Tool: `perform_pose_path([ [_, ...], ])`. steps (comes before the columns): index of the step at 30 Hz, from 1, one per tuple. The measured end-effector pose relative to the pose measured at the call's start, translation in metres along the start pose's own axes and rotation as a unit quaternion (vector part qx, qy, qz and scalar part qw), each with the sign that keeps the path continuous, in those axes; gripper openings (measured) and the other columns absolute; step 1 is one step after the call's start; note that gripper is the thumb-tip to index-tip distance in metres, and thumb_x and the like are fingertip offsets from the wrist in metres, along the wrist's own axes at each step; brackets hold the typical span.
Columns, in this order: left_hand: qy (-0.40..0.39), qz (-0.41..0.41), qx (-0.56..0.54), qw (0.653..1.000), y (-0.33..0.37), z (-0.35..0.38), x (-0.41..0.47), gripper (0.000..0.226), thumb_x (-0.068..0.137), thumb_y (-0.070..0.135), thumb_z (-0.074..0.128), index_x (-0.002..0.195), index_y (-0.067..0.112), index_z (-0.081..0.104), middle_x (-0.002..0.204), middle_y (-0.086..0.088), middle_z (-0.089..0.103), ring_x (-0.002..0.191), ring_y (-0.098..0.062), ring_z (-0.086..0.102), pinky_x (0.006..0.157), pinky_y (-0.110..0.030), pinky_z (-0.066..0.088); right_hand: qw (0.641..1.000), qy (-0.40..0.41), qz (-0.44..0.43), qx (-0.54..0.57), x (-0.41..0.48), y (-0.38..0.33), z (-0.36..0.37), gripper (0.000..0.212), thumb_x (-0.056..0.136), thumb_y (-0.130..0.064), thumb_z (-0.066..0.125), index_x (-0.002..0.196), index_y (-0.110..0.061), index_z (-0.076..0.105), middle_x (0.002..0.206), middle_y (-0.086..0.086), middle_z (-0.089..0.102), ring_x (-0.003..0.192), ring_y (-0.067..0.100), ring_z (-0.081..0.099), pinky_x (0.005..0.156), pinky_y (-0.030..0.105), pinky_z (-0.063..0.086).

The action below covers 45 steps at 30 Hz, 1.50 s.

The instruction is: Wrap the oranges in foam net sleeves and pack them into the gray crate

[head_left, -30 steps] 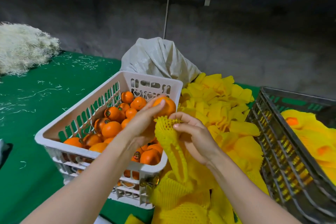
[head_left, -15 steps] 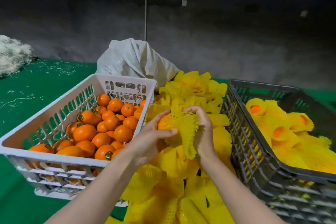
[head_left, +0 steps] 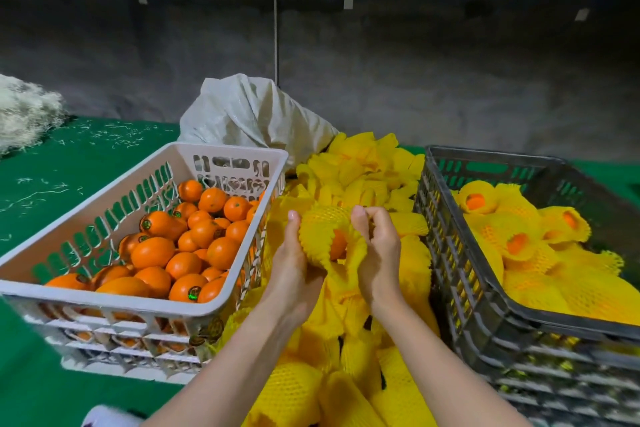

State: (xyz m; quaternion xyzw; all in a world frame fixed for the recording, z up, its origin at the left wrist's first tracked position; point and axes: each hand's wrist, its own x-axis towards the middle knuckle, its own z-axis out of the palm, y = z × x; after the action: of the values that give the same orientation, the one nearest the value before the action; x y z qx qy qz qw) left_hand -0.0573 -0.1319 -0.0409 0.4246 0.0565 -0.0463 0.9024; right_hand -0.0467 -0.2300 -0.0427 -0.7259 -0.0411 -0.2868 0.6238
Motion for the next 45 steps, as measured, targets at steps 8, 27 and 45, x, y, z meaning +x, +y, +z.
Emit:
perform_pose_path([
  [8, -0.041, -0.058, -0.073, 0.995, 0.005, -0.003, 0.001, 0.052, 0.076, 0.036, 0.057, 0.125, 0.018, 0.054, 0.097, -0.013, 0.073, 0.086, -0.023, 0.072, 0.076, -0.038, 0.053, 0.973, -0.064, 0.14, 0.17, 0.005, -0.003, -0.005, 0.035, 0.093, -0.02, 0.053, 0.06, -0.014, 0.045, 0.051, -0.008, 0.046, 0.049, 0.003, 0.041, 0.047, 0.02, 0.035],
  [27, 0.121, 0.138, 0.116, 0.976, -0.003, 0.0, 0.008, 0.043, 0.087, 0.035, 0.063, 0.048, 0.018, 0.068, 0.058, -0.003, 0.067, 0.059, -0.016, 0.067, 0.058, -0.027, 0.055, 0.923, -0.235, 0.263, 0.151, -0.003, -0.016, -0.018, 0.039, 0.095, -0.052, 0.031, 0.093, -0.038, 0.068, 0.094, -0.013, 0.071, 0.08, 0.014, 0.07, 0.043, 0.026, 0.052],
  [45, 0.004, 0.076, 0.292, 0.954, -0.004, 0.051, 0.009, 0.035, 0.093, 0.035, 0.052, 0.069, 0.012, 0.062, 0.044, 0.011, 0.062, 0.039, 0.005, 0.056, 0.037, -0.008, 0.04, 0.806, -0.265, 0.395, 0.353, 0.001, -0.03, -0.073, 0.02, 0.079, -0.022, 0.065, 0.092, -0.036, 0.069, 0.094, 0.004, 0.07, 0.079, 0.03, 0.065, 0.062, 0.046, 0.056],
])
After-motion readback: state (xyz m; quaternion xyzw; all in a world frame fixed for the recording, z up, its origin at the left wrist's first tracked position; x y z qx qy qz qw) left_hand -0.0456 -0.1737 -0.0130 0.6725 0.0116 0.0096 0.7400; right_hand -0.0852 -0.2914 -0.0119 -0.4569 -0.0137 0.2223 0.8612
